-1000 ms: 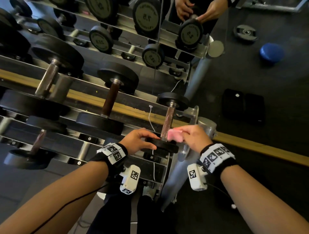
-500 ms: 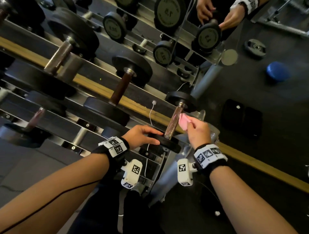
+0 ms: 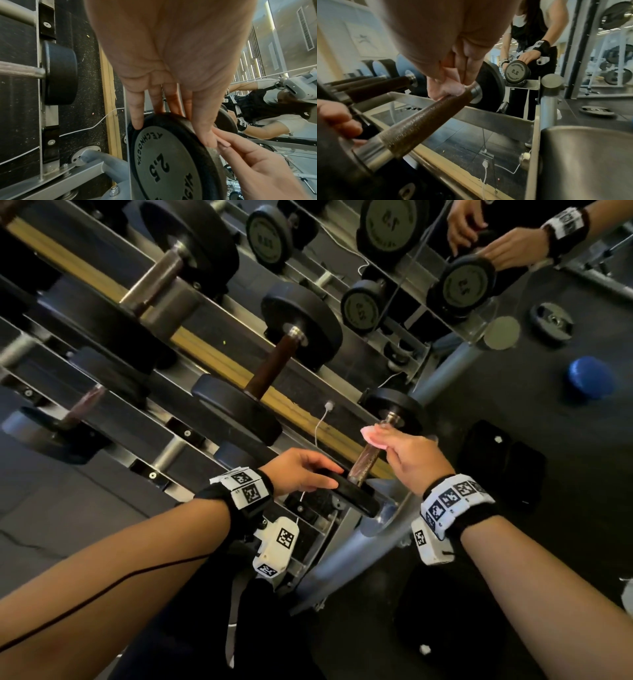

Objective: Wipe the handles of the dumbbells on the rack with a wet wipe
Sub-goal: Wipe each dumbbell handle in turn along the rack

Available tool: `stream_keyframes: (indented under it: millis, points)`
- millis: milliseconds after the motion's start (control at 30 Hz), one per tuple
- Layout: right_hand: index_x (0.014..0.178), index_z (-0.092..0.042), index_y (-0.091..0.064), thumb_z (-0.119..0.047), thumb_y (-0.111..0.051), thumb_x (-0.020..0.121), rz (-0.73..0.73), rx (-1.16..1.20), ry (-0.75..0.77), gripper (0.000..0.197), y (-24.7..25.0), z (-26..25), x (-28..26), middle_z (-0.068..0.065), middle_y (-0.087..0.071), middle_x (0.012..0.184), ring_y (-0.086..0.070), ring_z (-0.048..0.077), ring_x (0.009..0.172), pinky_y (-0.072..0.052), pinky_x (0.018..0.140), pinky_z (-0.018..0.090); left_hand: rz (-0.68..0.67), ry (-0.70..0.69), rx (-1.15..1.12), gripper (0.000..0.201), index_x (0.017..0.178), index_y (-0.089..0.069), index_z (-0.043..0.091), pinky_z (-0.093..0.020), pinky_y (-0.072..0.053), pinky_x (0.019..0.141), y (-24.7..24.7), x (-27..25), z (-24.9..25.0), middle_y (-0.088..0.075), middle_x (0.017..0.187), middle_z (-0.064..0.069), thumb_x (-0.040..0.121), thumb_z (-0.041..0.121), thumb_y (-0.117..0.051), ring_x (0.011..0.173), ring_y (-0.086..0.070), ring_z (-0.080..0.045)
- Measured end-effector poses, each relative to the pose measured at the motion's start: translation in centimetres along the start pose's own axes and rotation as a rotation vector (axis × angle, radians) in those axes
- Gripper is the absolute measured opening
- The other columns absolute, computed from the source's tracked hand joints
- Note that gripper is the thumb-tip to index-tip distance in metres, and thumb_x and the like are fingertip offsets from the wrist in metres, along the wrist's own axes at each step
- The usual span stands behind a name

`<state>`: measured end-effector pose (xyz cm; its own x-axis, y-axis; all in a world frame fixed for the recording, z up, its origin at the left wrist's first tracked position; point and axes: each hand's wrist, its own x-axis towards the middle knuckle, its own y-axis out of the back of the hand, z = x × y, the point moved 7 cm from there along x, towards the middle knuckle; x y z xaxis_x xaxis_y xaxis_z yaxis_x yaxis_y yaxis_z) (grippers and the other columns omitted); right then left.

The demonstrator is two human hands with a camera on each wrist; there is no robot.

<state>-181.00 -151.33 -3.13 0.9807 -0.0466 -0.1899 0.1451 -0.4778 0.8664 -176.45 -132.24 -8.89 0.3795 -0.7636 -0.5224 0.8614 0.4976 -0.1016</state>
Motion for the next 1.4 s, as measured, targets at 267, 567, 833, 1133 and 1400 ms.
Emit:
stream_keyframes:
  millis: [267, 567, 833, 1133, 1400]
  points:
    - [0.132, -0.034, -0.059, -0.034, -0.055, 0.097, 0.051, -0.5, 0.164, 0.035, 0.5, -1.0, -0.1, -0.008, -0.064, 0.129, -0.053, 0.026, 0.118, -0.04, 0.1, 0.042, 0.029, 0.013, -0.037, 0.02, 0.102, -0.074, 0.027, -0.05, -0.052, 0.1, 0.0, 0.1, -0.5, -0.071, 0.113, -0.013, 0.086, 0.015, -0.074, 0.101, -0.066, -0.026]
    - [0.135, -0.044, -0.053, -0.02, -0.072, 0.087, -0.118, -0.498, 0.277, 0.057, -0.6, -2.6, -1.4, -0.003, -0.069, 0.103, -0.053, 0.011, 0.065, -0.055, 0.059, 0.027, 0.022, 0.023, -0.061, 0.02, 0.096, -0.076, 0.033, -0.05, -0.052, 0.099, 0.0, 0.1, -0.6, -0.072, 0.111, -0.006, 0.085, 0.016, -0.075, 0.101, -0.067, -0.019]
    - [0.143, -0.038, -0.043, -0.033, -0.039, 0.102, -0.261, -0.244, 0.141, 0.042, -2.3, -1.8, -2.4, -0.002, -0.069, 0.118, -0.068, 0.015, 0.101, -0.056, 0.087, 0.038, 0.034, 0.006, -0.107, 0.021, 0.094, -0.077, 0.032, -0.054, -0.048, 0.103, -0.3, 0.1, -0.6, -0.072, 0.112, -0.011, 0.083, 0.014, -0.076, 0.106, -0.066, -0.028]
    - [0.137, -0.048, -0.046, -0.038, -0.038, 0.105, -0.144, -0.36, -0.025, 0.035, 1.2, 0.5, 1.0, -0.022, -0.061, 0.128, -0.064, 0.003, 0.103, -0.055, 0.086, 0.032, 0.156, -0.003, -0.077, 0.013, 0.091, -0.072, 0.02, -0.049, -0.055, 0.095, 0.5, 0.6, -1.1, -0.071, 0.109, -0.016, 0.081, 0.019, -0.079, 0.108, -0.066, -0.035]
    - [0.141, -0.053, -0.039, -0.035, -0.04, 0.104, -0.365, -0.352, 0.183, 0.041, -2.1, -2.2, -1.9, -0.021, -0.055, 0.137, -0.06, -0.005, 0.1, -0.052, 0.082, 0.02, 0.158, 0.008, -0.053, 0.013, 0.087, -0.074, 0.026, -0.035, -0.059, 0.088, 0.5, 0.7, -1.4, -0.075, 0.097, -0.003, 0.078, 0.023, -0.081, 0.093, -0.07, -0.019]
